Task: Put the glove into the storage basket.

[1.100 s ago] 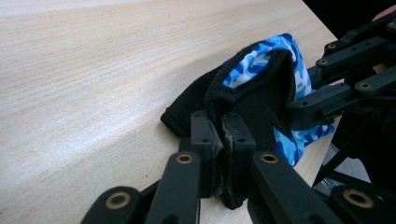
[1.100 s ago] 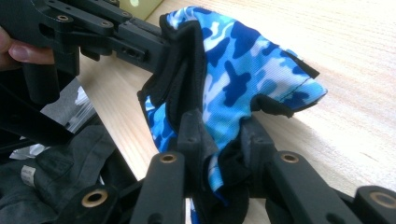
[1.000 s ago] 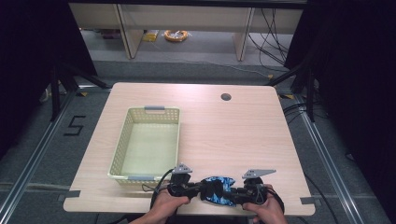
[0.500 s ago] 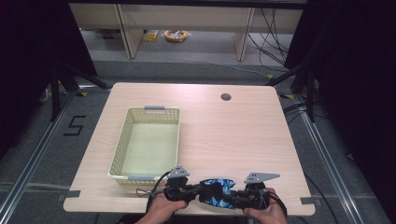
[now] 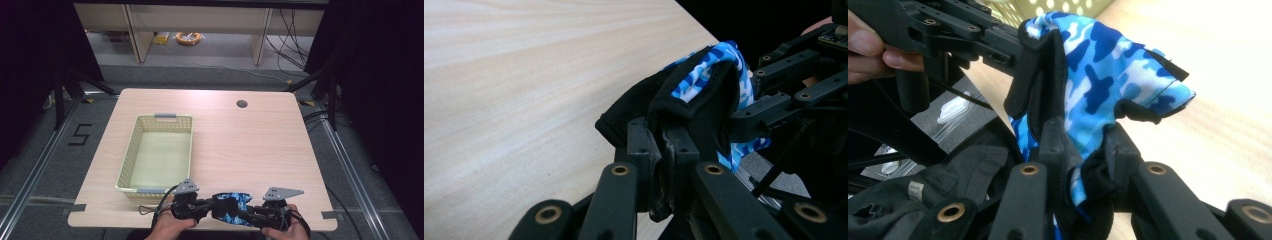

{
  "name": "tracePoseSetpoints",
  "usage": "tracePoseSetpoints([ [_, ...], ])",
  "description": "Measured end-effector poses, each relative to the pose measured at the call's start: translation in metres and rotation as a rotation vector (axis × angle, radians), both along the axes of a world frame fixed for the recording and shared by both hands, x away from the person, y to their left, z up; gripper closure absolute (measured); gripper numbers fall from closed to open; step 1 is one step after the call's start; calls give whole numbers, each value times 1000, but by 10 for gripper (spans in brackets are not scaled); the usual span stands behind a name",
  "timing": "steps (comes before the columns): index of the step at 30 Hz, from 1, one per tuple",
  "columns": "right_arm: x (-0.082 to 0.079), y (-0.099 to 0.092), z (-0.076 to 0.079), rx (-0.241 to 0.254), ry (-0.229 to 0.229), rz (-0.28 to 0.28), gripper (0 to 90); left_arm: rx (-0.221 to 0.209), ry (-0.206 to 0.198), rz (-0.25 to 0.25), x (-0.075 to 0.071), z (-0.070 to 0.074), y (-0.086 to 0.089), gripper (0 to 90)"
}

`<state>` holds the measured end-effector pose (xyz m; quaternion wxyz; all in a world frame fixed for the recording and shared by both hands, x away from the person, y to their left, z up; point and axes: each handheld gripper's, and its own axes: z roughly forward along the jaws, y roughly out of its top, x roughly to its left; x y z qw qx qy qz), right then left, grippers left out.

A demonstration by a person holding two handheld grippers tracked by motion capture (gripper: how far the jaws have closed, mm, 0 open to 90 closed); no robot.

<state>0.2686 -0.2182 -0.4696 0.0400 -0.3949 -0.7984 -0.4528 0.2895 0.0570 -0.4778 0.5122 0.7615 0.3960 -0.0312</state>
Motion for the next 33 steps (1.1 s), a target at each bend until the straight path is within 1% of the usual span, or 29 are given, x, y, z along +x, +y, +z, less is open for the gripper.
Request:
tracePoseSetpoints([
  [1, 1, 2, 7, -2, 6, 4, 751, -4, -10, 8, 1, 5, 2, 837],
  [2, 4, 3, 8, 1, -45, 22, 750, -4, -10, 8, 1, 5, 2, 836],
  [3, 5, 5, 12, -2, -48, 22, 751, 18, -75, 0, 7, 11, 8, 836],
  [4, 5, 8, 16, 3, -28, 17, 750, 18, -75, 0, 7, 11, 8, 836],
  [5, 8, 9, 19, 2, -49, 24, 750, 0, -41, 3, 7, 18, 11, 836],
  [6, 11, 11, 22, -1, -68, 35, 751, 0, -41, 3, 7, 18, 11, 836],
  [7, 14, 13, 26, 1, -75, 40, 751, -4, -30, 22, 8, 27, 17, 836],
  [8, 14, 13, 26, 1, -75, 40, 751, -4, -30, 22, 8, 27, 17, 836],
  [9, 18, 20, 35, 12, -61, 42, 751, 2, -39, 24, 12, 35, 24, 836],
  [10, 21, 22, 38, 0, -92, 52, 751, 2, -39, 24, 12, 35, 24, 836],
  [11, 22, 26, 42, 8, -80, 50, 751, 1, -51, 36, 14, 43, 29, 836],
  [12, 22, 26, 42, 8, -80, 50, 751, 1, -51, 36, 14, 43, 29, 836],
  [14, 30, 35, 54, 6, -82, 64, 752, -3, -59, 46, 16, 51, 36, 836],
  [15, 32, 38, 58, 4, -83, 61, 752, -12, -63, 54, 20, 57, 44, 836],
  [16, 32, 38, 58, 4, -83, 61, 752, -12, -63, 54, 20, 57, 44, 836],
  [17, 39, 46, 63, 3, -103, 77, 752, -8, -59, 64, 24, 63, 51, 836],
  [18, 41, 49, 64, 14, -106, 80, 752, -9, -60, 62, 26, 65, 55, 836],
  [20, 44, 52, 67, 4, -116, 86, 753, -5, -61, 65, 28, 67, 57, 837],
  [21, 50, 59, 69, 3, -126, 91, 752, 8, -61, 75, 32, 70, 64, 837],
  [22, 52, 62, 70, 7, -115, 90, 753, 8, -61, 75, 32, 70, 64, 836],
  [24, 57, 69, 71, 6, -121, 96, 753, 0, -46, 77, 39, 71, 75, 834],
  [25, 57, 69, 71, 6, -121, 96, 753, 0, -46, 77, 39, 71, 75, 834],
  [26, 59, 73, 71, 13, -105, 89, 753, 14, -48, 85, 41, 72, 79, 834],
  [27, 61, 78, 73, -1, -101, 86, 753, 8, -43, 85, 43, 73, 82, 834],
  [29, 69, 90, 74, 2, -108, 95, 753, 18, -49, 103, 46, 75, 90, 832],
  [30, 69, 90, 74, 2, -108, 95, 753, 13, -47, 110, 47, 75, 93, 832],
  [31, 70, 94, 75, 14, -95, 99, 753, 15, -51, 111, 48, 77, 98, 830],
  [32, 75, 101, 77, 10, -121, 117, 753, 18, -58, 109, 49, 77, 101, 828],
  [33, 75, 105, 78, 8, -113, 110, 753, 20, -56, 111, 50, 79, 105, 831],
])
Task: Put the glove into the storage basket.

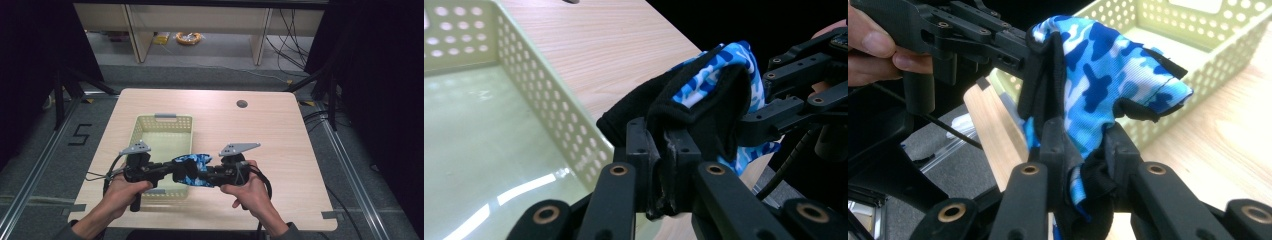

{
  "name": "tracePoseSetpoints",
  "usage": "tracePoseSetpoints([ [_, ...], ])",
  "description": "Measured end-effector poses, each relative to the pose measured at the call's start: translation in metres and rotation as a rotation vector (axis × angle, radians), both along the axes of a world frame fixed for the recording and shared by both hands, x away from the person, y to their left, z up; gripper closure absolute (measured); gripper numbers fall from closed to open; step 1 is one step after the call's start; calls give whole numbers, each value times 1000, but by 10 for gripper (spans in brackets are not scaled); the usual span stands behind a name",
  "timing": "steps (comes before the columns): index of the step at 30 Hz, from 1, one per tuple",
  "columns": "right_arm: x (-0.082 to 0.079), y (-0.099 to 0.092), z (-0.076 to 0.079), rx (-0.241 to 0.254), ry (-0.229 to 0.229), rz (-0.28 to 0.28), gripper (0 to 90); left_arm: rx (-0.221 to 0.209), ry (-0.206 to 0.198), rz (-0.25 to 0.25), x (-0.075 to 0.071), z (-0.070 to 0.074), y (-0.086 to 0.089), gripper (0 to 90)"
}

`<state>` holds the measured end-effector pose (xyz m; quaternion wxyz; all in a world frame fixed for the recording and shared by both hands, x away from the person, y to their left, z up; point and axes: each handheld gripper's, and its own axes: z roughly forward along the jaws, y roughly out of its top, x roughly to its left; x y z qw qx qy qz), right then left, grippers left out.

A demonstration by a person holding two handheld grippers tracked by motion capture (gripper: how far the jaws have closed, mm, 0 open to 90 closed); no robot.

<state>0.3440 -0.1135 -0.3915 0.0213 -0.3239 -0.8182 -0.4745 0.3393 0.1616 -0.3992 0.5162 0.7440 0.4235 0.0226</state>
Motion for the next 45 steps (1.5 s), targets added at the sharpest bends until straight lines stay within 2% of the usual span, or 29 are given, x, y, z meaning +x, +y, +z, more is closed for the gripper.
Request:
tracePoseSetpoints([
  [3, 3, 11, 1, 4, 4, 12, 754, 12, 3, 10, 2, 4, 11, 842],
  [8, 8, 25, 2, 13, -10, 34, 759, -2, 25, 28, 6, 4, 25, 845],
  [9, 12, 32, 4, 5, 1, 30, 761, -9, 31, 36, 8, 4, 30, 847],
  [11, 14, 34, 6, -2, -5, 42, 762, -11, 28, 50, 9, 5, 34, 847],
  [14, 23, 50, 9, 9, 12, 55, 763, -14, 32, 68, 12, 8, 47, 846],
  [15, 23, 50, 9, 9, 12, 55, 763, -14, 34, 74, 12, 8, 50, 846],
  [17, 29, 63, 9, 17, 8, 72, 763, 0, 35, 94, 13, 9, 63, 846],
  [18, 29, 69, 8, 19, 29, 76, 763, 6, 46, 99, 13, 8, 68, 846],
  [19, 31, 74, 7, 19, 28, 83, 763, 6, 46, 99, 13, 8, 68, 846],
  [21, 33, 83, 3, 19, 50, 88, 764, 17, 67, 121, 12, 3, 81, 846],
  [24, 38, 96, -5, 21, 72, 104, 763, 18, 87, 136, 11, -3, 92, 846],
  [32, 46, 115, -25, 0, 126, 113, 764, 35, 139, 160, 13, -22, 105, 846],
  [34, 48, 116, -30, -5, 151, 110, 763, 43, 151, 164, 13, -26, 105, 846],
  [39, 52, 118, -39, -24, 166, 104, 763, 54, 171, 168, 16, -34, 104, 841],
  [45, 60, 119, -54, -49, 219, 81, 763, 97, 196, 169, 21, -45, 99, 827],
])
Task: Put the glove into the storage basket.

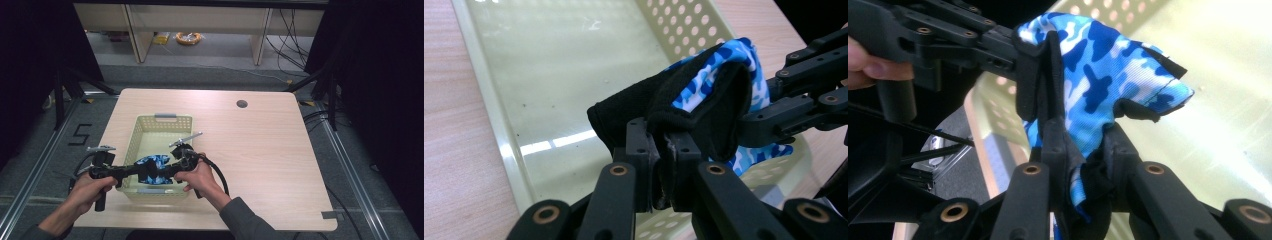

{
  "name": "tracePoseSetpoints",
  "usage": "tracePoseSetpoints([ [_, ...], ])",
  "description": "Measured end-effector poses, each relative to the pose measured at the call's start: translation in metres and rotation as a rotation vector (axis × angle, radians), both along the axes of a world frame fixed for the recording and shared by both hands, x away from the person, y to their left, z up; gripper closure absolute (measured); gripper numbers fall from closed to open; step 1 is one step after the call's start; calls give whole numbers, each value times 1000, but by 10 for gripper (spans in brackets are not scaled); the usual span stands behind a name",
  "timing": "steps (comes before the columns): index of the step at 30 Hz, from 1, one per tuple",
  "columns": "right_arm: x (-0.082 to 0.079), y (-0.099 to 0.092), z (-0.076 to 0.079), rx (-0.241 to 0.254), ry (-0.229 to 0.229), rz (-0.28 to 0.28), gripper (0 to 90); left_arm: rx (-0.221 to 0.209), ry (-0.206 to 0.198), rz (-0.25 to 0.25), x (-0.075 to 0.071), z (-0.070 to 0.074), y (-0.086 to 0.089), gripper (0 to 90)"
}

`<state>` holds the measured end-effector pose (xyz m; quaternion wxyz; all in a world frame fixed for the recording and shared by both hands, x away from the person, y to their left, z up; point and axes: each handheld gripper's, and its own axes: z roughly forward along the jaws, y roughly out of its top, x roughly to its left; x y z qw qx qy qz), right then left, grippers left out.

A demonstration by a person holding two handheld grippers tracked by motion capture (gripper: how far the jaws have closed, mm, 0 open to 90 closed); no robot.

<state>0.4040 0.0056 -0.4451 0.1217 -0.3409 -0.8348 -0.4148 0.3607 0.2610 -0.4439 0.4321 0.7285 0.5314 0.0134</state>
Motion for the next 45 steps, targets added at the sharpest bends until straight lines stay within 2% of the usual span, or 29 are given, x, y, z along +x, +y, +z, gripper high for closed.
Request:
tracePoseSetpoints([
  [4, 4, 0, -5, -12, 12, -11, 763, 16, -3, -5, 0, -1, -1, 818],
  [6, 4, 2, -7, -53, 35, -28, 762, 41, -15, -4, -1, -1, -2, 789],
  [8, 4, 3, -8, -60, 22, -24, 762, 52, -6, -13, -1, -2, -2, 771],
  [9, 4, 5, -9, -74, 38, -31, 761, 71, -15, -4, -1, -3, -3, 745],
  [11, 5, 5, -10, -79, 27, -28, 760, 107, -13, -29, -1, -1, 1, 711],
  [13, 4, 5, -9, -92, 45, -39, 760, 106, -14, -19, -1, -1, 2, 696],
  [15, 4, 4, -10, -97, 40, -36, 759, 107, -10, -12, 0, 0, 4, 639],
  [17, 5, 3, -10, -105, 35, -39, 759, 86, -19, 14, -1, 3, 4, 627],
  [18, 4, 4, -10, -114, 43, -41, 758, 97, -33, 7, -1, 8, 6, 613],
  [21, 5, 4, -10, -118, 36, -42, 753, 81, -51, 19, -2, 12, 4, 602],
  [22, 5, 4, -10, -115, 32, -36, 751, 95, -59, -7, -2, 15, 5, 602],
  [23, 4, 5, -9, -124, 48, -41, 745, 76, -68, 14, -3, 17, 1, 600],
  [24, 4, 5, -9, -126, 51, -36, 734, 90, -74, -12, -4, 20, 0, 590],
  [25, 4, 5, -9, -130, 44, -31, 730, 73, -80, -2, -5, 20, -3, 587],
  [27, 3, 7, -9, -141, 50, -43, 716, 71, -79, -1, -5, 21, -4, 578],
  [28, 3, 7, -8, -148, 42, -34, 688, 80, -81, -8, -6, 22, -6, 571],
  [29, 3, 8, -6, -171, 20, -31, 654, 68, -82, -12, -7, 22, -9, 569],
  [32, 2, 9, -4, -174, 13, -18, 635, 69, -80, -16, -7, 22, -10, 562],
  [33, 0, 9, -3, -192, 5, -25, 626, 66, -87, -9, -7, 22, -11, 562],
  [34, -1, 9, -1, -204, -15, -10, 611, 85, -82, -33, -7, 23, -9, 561],
  [36, -2, 9, 1, -217, -27, -15, 606, 81, -80, -33, -7, 23, -9, 561],
  [37, -3, 9, 3, -230, -37, -17, 606, 60, -85, -12, -7, 23, -12, 561],
  [38, -3, 8, 6, -248, -63, -29, 592, 61, -84, -15, -7, 23, -12, 560],
  [44, -3, 6, 16, -243, -107, -32, 573, 54, -90, -2, -8, 24, -12, 557],
  [45, -3, 5, 18, -226, -108, -29, 572, 58, -91, -8, -8, 25, -11, 557],
])
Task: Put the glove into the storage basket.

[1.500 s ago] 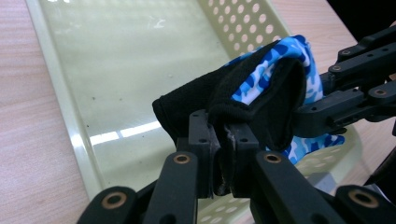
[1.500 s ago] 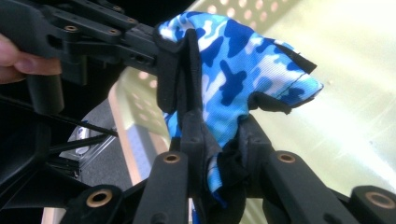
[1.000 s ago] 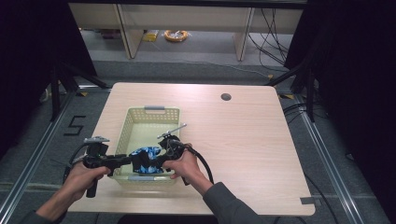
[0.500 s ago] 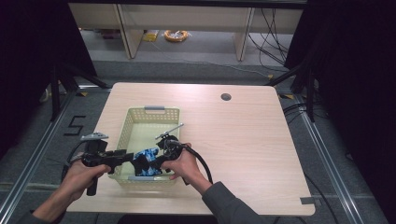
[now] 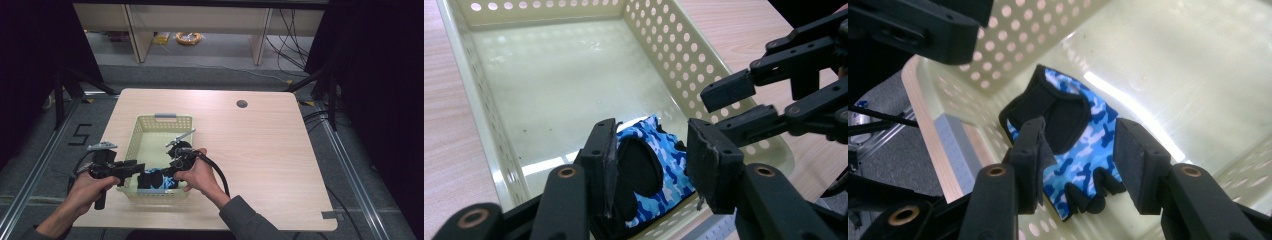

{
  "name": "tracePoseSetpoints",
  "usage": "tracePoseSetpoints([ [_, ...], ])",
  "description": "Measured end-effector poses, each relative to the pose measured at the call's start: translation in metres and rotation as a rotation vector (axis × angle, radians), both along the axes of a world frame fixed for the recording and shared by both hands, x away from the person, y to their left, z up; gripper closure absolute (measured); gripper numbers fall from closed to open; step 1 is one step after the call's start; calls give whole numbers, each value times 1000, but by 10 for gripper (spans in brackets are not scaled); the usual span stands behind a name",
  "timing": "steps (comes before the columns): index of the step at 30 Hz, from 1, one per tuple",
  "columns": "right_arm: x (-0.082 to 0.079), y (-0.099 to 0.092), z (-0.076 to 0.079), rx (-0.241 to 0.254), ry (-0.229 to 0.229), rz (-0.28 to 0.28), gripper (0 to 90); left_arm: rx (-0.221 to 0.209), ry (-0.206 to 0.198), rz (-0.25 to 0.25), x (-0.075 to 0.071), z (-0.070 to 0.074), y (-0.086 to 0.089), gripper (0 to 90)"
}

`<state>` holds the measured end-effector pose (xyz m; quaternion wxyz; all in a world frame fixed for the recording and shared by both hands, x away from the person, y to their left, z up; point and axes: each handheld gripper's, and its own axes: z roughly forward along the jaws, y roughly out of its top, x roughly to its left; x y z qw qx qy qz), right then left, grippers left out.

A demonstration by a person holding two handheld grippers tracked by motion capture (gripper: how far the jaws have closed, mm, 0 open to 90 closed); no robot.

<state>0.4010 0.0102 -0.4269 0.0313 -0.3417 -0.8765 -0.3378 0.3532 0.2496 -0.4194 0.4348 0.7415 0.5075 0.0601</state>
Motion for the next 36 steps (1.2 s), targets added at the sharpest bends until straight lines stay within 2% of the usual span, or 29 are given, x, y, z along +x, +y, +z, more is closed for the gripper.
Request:
tracePoseSetpoints([
  [2, 0, -1, 1, 12, 15, 0, 570, -4, -1, -1, 0, 0, 0, 557],
  [4, 0, -4, 4, 10, -11, -3, 566, -7, 5, 0, -1, 0, -1, 555],
  [10, -1, -8, 6, 26, -20, 0, 556, -9, 1, -5, -2, 1, -1, 543],
  [11, 0, -9, 6, 32, -38, 8, 555, -11, -1, -6, -2, 2, -2, 538],
  [12, 0, -12, 8, 35, -56, 13, 553, -15, -6, -6, -3, 4, -3, 522],
  [14, -1, -14, 9, 44, -57, 17, 549, -20, -8, -5, -3, 4, -4, 511],
  [16, -2, -18, 11, 53, -49, 4, 538, -23, -6, -13, -5, 6, -6, 464],
  [20, -7, -32, 19, 80, -65, -3, 495, -40, -10, -27, -11, 7, -13, 418],
  [21, -8, -36, 19, 93, -82, -4, 474, -40, -16, -28, -13, 8, -16, 408],
  [22, -10, -39, 21, 88, -100, -11, 461, -55, -27, -48, -17, 9, -20, 399],
  [24, -12, -44, 23, 95, -103, -8, 456, -62, -27, -58, -19, 10, -22, 392],
  [25, -15, -54, 26, 103, -110, -7, 441, -67, -32, -66, -22, 11, -24, 373],
  [27, -16, -60, 28, 111, -117, -6, 436, -72, -48, -86, -27, 13, -31, 364],
  [28, -20, -70, 29, 140, -112, -13, 422, -73, -56, -108, -31, 14, -35, 344],
  [33, -26, -92, 29, 161, -141, -32, 401, -83, -68, -148, -37, 10, -48, 312],
  [34, -28, -96, 30, 168, -122, -48, 396, -76, -68, -154, -39, 9, -50, 303],
  [36, -31, -114, 28, 172, -156, -57, 381, -85, -65, -184, -40, 5, -56, 281],
])
